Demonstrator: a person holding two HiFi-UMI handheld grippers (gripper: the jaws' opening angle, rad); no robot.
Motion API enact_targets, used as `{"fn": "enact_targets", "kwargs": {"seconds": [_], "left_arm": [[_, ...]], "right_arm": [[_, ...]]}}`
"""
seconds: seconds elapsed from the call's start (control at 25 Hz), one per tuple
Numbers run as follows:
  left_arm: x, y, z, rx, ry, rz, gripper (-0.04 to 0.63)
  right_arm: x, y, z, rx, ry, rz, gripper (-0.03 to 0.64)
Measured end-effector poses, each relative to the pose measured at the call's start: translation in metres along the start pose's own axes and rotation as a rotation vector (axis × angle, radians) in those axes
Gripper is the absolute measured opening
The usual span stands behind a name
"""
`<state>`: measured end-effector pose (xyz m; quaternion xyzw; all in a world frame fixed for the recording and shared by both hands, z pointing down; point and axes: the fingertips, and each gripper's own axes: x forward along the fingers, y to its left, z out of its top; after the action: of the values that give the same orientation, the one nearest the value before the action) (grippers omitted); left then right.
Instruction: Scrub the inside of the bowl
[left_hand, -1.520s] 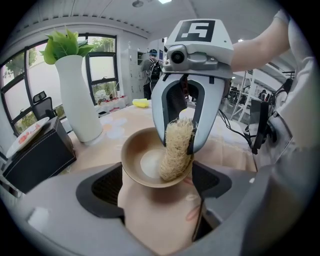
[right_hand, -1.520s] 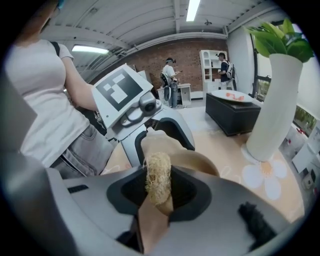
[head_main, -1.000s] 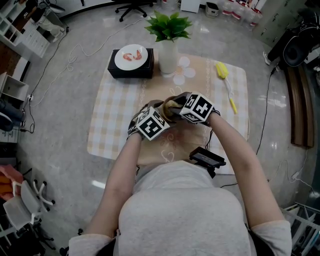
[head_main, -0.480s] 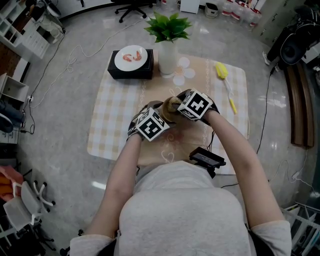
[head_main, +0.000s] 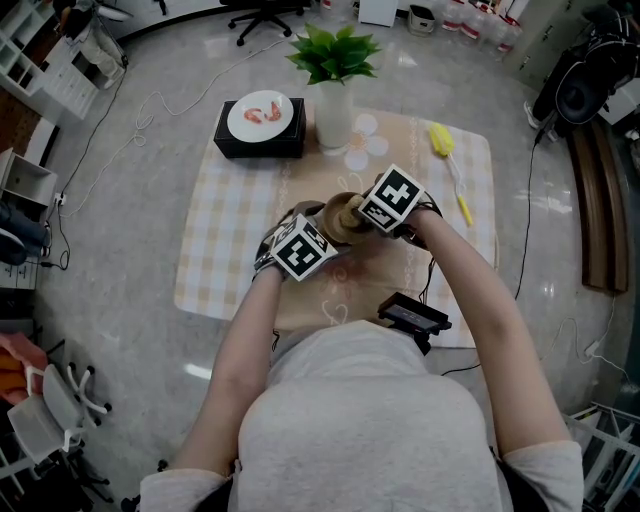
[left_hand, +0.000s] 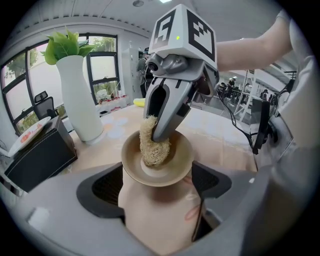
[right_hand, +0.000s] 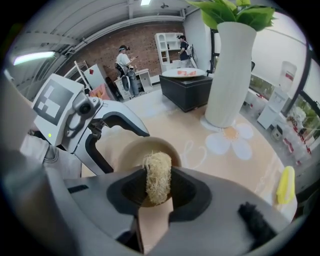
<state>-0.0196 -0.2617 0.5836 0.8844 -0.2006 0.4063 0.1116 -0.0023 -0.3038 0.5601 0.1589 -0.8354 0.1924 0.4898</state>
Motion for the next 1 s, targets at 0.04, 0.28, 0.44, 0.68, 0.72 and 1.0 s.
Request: {"fn": "enact_targets", "kwargs": {"seconds": [0.04, 0.28, 0.44, 0.68, 0.72, 1.0], "left_arm": [[0.0, 0.0, 0.0, 0.0, 0.0, 0.0, 0.44], [0.0, 0.001, 0.0, 0.0, 0.007, 0.003, 0.442], [0.0, 0.0, 0.0, 0.004, 0.009, 0.008, 0.443], [0.0, 0.0, 0.001, 0.016, 0.005, 0.01, 0.446], [0.0, 0.0, 0.001, 0.018, 0.006, 0.009, 0.446], [-0.004, 0.002, 0.004, 0.017, -0.014, 0.025, 0.46]], "right_arm": [[0.0, 0.001, -0.002, 0.004, 0.004, 0.007, 0.104], [-0.002, 0.013, -0.01, 0.023, 0.013, 0.069, 0.104], [-0.004, 0.025, -0.012, 0.027, 0.005, 0.12, 0.104], [-0.017, 0.03, -0.008, 0.054, -0.05, 0.119, 0.103], [-0.019, 0.031, -0.008, 0.06, -0.062, 0.113, 0.104], [-0.033, 0.035, -0.003, 0.112, -0.186, 0.069, 0.104]]}}
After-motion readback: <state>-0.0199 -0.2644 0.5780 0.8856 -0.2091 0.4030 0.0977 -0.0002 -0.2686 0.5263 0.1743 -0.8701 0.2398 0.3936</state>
